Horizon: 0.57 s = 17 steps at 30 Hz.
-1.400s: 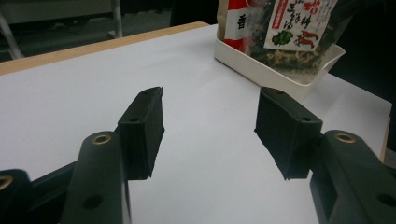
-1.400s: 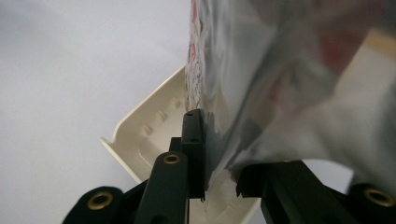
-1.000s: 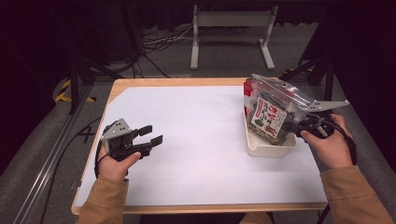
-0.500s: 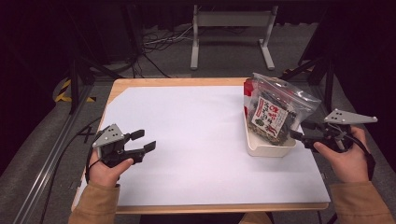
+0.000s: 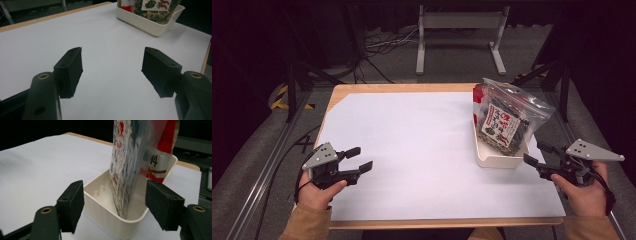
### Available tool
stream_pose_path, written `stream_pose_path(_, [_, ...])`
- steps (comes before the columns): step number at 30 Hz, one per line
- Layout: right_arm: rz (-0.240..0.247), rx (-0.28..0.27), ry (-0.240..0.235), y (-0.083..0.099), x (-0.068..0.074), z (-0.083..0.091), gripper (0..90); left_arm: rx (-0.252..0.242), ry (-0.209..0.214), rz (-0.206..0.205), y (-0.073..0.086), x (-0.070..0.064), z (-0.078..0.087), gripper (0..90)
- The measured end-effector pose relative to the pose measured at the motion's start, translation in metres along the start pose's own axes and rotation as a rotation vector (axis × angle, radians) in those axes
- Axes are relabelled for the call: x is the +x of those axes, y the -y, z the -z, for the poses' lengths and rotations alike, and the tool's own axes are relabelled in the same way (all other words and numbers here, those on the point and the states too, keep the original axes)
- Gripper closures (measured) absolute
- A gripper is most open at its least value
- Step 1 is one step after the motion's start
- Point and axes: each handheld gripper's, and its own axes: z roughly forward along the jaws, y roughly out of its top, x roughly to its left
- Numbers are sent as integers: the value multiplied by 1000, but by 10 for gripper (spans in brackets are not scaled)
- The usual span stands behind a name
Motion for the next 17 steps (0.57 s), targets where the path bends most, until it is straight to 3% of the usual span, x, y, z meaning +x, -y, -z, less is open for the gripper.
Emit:
stream_pose_path(6, [-29,-23,28,24,-4,-4,303,-8,-2,-5,7,1,3,327])
stream_pose_path(10, [-20,-21,49,35,-3,-7,306,-21,-7,4,10,3,5,326])
stream_pose_path(17, [-39,-29,51,43,-4,-7,302,-18,-21,16,17,5,7,317])
